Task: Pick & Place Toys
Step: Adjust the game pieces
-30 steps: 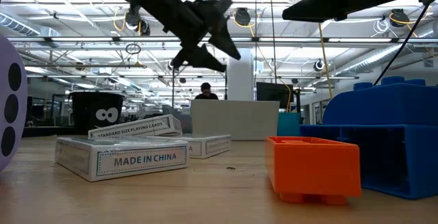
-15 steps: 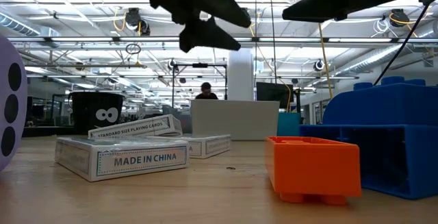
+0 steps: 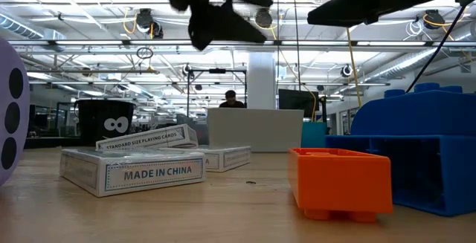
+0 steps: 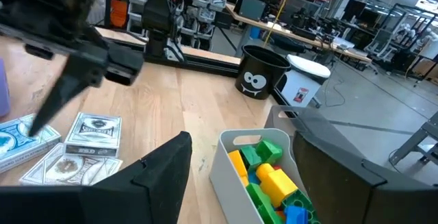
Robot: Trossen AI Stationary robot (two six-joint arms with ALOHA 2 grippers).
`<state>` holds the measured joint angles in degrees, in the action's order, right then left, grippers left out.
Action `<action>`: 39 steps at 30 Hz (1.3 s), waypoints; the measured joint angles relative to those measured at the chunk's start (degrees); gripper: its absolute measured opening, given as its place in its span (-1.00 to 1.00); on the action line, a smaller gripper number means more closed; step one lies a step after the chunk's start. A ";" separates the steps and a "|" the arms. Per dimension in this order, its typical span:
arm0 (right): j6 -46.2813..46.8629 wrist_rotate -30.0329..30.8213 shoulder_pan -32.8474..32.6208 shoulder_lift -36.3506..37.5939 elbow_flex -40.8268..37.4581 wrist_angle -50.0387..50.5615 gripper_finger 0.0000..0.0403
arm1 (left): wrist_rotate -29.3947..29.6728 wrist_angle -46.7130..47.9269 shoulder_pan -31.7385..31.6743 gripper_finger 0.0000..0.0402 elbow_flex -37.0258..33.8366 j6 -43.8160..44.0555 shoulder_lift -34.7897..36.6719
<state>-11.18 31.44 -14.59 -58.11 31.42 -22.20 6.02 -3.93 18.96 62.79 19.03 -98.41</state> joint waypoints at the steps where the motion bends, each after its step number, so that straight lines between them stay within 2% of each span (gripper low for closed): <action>1: 0.00 0.01 0.00 0.00 0.00 -0.01 0.23 | 0.05 0.53 0.33 0.25 1.12 0.61 0.00; 4: -0.70 -0.01 0.00 0.00 -0.03 -0.01 0.22 | 0.45 6.01 2.42 0.16 6.73 -0.91 0.00; 10: -1.96 -0.01 0.00 0.00 -0.04 -0.24 0.22 | 1.48 14.56 7.68 -0.18 17.55 -12.76 -5.76; 15: -3.37 -0.15 -0.01 0.00 -0.07 -0.18 0.22 | 0.84 13.92 10.54 -0.62 19.92 -20.89 -11.94; 19: -3.26 -0.17 -0.02 0.00 -0.09 -0.35 0.21 | -0.54 12.93 9.97 -0.94 19.82 -21.49 -15.75; 26: -3.23 -0.17 0.00 0.00 -0.07 -1.14 0.20 | -5.89 9.06 8.29 -0.94 19.87 -22.00 -21.43; 30: -3.06 -0.17 -0.02 0.00 -0.07 -1.57 0.20 | -10.32 9.63 6.53 -0.97 19.77 -18.11 -24.74; 36: -3.29 -0.17 -0.02 0.00 -0.07 -2.01 0.20 | -9.93 8.29 4.98 -0.94 19.92 -15.81 -26.08; 39: -3.94 -0.18 -0.02 0.00 -0.07 -1.94 0.20 | -6.06 9.05 3.87 -0.98 19.92 -15.64 -25.79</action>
<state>-15.12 31.26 -14.61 -58.11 31.35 -24.14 -0.04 5.12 22.83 82.72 3.39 -124.21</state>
